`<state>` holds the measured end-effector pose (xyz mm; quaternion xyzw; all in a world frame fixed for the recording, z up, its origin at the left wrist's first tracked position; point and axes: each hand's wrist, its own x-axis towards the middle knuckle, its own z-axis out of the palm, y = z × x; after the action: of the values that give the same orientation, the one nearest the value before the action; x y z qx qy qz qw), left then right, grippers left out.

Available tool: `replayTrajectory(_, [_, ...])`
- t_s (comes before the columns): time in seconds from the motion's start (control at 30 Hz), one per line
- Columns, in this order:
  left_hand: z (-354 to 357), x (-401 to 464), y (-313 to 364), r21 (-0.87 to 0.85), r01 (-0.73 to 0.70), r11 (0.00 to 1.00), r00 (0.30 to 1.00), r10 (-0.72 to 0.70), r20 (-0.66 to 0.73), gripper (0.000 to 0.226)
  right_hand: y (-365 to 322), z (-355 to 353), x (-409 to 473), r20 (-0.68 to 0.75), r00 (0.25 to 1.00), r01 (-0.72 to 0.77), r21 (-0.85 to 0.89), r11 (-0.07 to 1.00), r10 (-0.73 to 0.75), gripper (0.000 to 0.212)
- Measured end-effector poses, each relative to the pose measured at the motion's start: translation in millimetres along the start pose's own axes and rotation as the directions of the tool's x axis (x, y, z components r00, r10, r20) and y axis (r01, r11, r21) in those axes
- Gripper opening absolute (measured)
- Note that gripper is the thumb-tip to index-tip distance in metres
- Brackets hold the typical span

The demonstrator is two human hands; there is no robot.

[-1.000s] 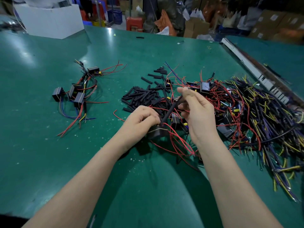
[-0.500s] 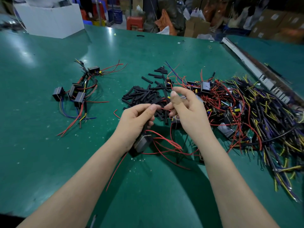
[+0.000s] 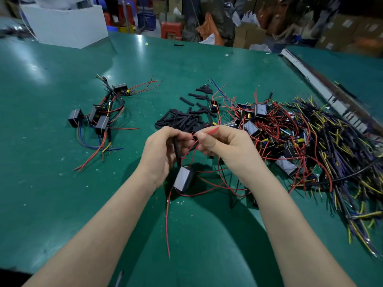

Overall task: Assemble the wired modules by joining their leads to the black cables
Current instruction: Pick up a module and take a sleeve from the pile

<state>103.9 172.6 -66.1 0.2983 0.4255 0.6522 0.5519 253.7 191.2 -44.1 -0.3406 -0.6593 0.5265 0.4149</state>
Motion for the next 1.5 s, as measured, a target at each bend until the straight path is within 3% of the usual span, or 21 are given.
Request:
replayTrajectory(0.07, [3.4, -3.0, -1.1, -0.005, 0.062, 0.998, 0.996, -0.062, 0.067, 0.048, 5.2, 8.3, 1.2, -0.076, 0.997, -0.029, 0.045, 0.999, 0.032, 0.006])
replayTrajectory(0.23, [5.1, -3.6, -10.1, 0.207, 0.001, 0.978, 0.994, -0.023, 0.104, 0.014, 13.7, 18.0, 3.7, -0.169, 0.973, -0.153, 0.051, 0.987, 0.159, 0.012])
replayTrajectory(0.3, [2.9, -2.2, -13.0, 0.236, -0.011, 0.972, 0.992, -0.019, 0.124, 0.014, 14.4, 17.0, 4.5, -0.166, 0.969, -0.18, 0.031, 0.983, 0.183, 0.014])
replayTrajectory(0.4, [1.5, -2.3, -12.9, 0.291, -0.013, 0.957, 0.99, -0.029, 0.138, 0.016, 7.1, 11.9, 8.7, -0.113, 0.97, -0.197, 0.16, 0.967, 0.216, 0.011])
replayTrajectory(0.47, [1.0, -2.2, -12.3, 0.302, -0.001, 0.953, 0.99, -0.042, 0.138, 0.021, -2.4, 2.1, 19.2, -0.163, 0.961, -0.186, 0.209, 0.96, 0.222, 0.006])
replayTrajectory(0.53, [0.2, -1.5, -12.1, 0.29, 0.01, 0.957, 0.99, -0.051, 0.133, 0.024, -9.4, -10.0, 35.9, -0.272, 0.942, -0.153, 0.173, 0.973, 0.197, 0.006])
replayTrajectory(0.6, [-0.6, -0.2, -12.2, 0.252, 0.018, 0.968, 0.991, -0.049, 0.121, 0.026, -10.2, -16.9, 56.4, -0.373, 0.923, -0.125, -0.057, 0.991, 0.095, 0.011])
replayTrajectory(0.67, [-1.1, 0.9, -12.6, 0.225, 0.014, 0.974, 0.993, -0.041, 0.114, 0.026, -5.8, -17.1, 75.0, -0.32, 0.945, -0.108, -0.502, 0.858, -0.068, 0.018])
replayTrajectory(0.73, [-0.9, 1.1, -13.4, 0.22, 0.003, 0.976, 0.992, -0.03, 0.121, 0.021, 1.0, -11.8, 88.1, -0.02, 0.999, 0.003, -0.862, 0.508, -0.039, 0.024])
replayTrajectory(0.8, [-0.9, 1.0, -14.2, 0.233, -0.01, 0.972, 0.992, -0.019, 0.123, 0.017, 7.2, -5.1, 94.7, 0.212, 0.97, 0.188, -0.965, 0.184, 0.119, 0.028])
replayTrajectory(0.87, [-1.4, 1.5, -14.2, 0.249, -0.019, 0.968, 0.992, -0.012, 0.122, 0.016, 6.4, -3.1, 97.4, 0.278, 0.945, 0.266, -0.96, 0.089, 0.172, 0.028])
replayTrajectory(0.97, [-2.4, 1.2, -13.8, 0.249, -0.018, 0.968, 0.991, -0.015, 0.131, 0.014, 5.5, -5.9, 98.3, 0.326, 0.925, 0.304, -0.943, 0.133, 0.197, 0.025])
replayTrajectory(1.13, [0.4, -2.1, -12.6, 0.212, 0.009, 0.977, 0.984, -0.046, 0.172, 0.012, 17.9, -14.0, 91.4, 0.356, 0.931, 0.353, -0.934, 0.049, 0.078, 0.025])
replayTrajectory(1.37, [0.1, -2.9, -12.1, 0.232, -0.005, 0.973, 0.986, -0.034, 0.163, 0.013, 25.5, -14.3, 85.8, 0.337, 0.94, 0.335, -0.941, 0.038, 0.047, 0.021])
replayTrajectory(1.43, [-0.1, -2.4, -12.8, 0.237, -0.009, 0.972, 0.986, -0.031, 0.163, 0.012, 22.6, -15.6, 82.1, 0.29, 0.957, 0.29, -0.947, 0.137, -0.018, 0.019])
replayTrajectory(1.5, [-0.6, -1.5, -13.3, 0.239, -0.011, 0.971, 0.985, -0.03, 0.168, 0.013, 15.7, -17.7, 75.2, 0.089, 0.981, 0.157, -0.892, 0.424, -0.175, 0.015])
